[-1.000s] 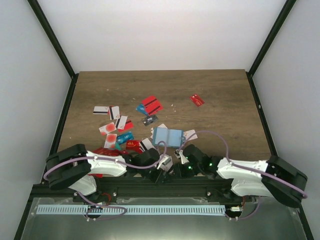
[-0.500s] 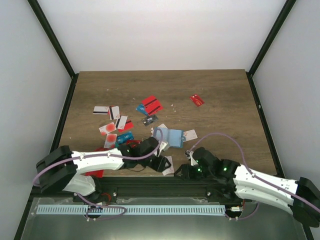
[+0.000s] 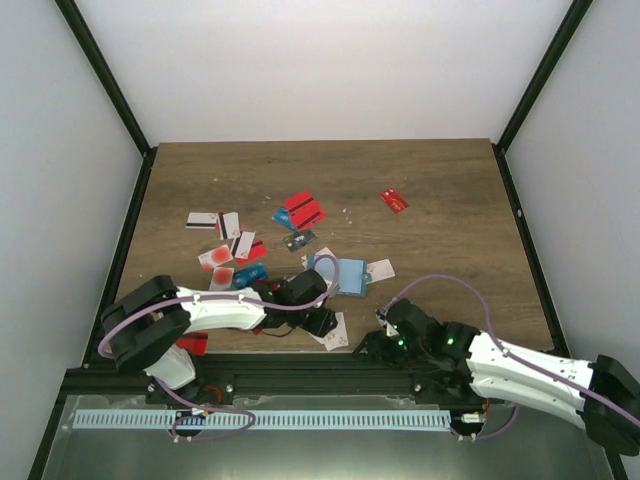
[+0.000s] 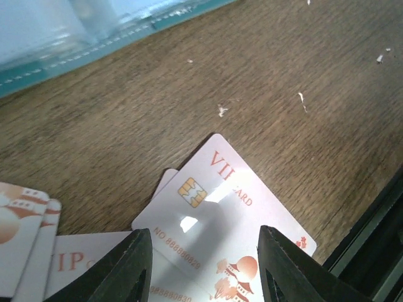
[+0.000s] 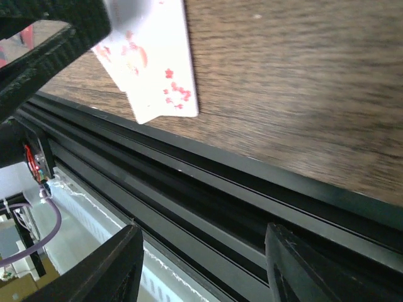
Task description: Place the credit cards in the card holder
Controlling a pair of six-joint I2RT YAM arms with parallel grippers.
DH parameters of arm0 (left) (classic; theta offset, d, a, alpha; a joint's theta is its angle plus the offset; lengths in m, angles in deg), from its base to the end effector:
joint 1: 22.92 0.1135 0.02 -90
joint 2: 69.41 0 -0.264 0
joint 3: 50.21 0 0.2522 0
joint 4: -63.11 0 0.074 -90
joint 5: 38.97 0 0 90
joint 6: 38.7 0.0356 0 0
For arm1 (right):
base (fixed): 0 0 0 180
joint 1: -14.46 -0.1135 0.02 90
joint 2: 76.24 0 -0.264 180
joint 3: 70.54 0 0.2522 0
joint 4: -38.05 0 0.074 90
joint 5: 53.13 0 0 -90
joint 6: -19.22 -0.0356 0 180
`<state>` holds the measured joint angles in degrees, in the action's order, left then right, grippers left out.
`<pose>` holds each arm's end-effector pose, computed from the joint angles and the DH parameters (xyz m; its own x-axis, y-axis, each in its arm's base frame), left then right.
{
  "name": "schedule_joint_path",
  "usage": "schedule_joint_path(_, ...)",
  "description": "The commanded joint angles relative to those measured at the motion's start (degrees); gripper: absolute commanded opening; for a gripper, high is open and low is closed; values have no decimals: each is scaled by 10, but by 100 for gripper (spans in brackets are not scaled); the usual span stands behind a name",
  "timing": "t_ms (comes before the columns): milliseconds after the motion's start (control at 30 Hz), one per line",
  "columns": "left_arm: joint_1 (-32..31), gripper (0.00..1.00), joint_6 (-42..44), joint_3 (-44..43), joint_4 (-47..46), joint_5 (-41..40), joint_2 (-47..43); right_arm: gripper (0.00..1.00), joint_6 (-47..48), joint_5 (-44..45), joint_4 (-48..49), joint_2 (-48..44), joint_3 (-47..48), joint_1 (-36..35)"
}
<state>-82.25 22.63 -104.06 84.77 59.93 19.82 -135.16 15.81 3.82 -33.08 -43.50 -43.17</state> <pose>0.1388 -0.2449 0.1399 -0.8038 0.4262 -0.4151 0.5779 0.7249 -0.3749 0.0631 0.1235 0.1415 -0.9996 -0.0053 -0.0264 -0.0222 0.7187 0.6950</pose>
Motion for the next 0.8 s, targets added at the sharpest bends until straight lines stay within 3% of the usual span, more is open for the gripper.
schedule_joint_path(0,-2,48,12,-8,-28,29,18,56,-53,-2,-19,-19,-22,-5)
schedule_joint_path(333,-32,49,-7,-12,-61,62,47,59,-142,30,27,-71,-74,-4)
schedule_joint_path(767,-57,48,-63,-24,-84,62,63,61,-172,-6,183,-15,-116,-6)
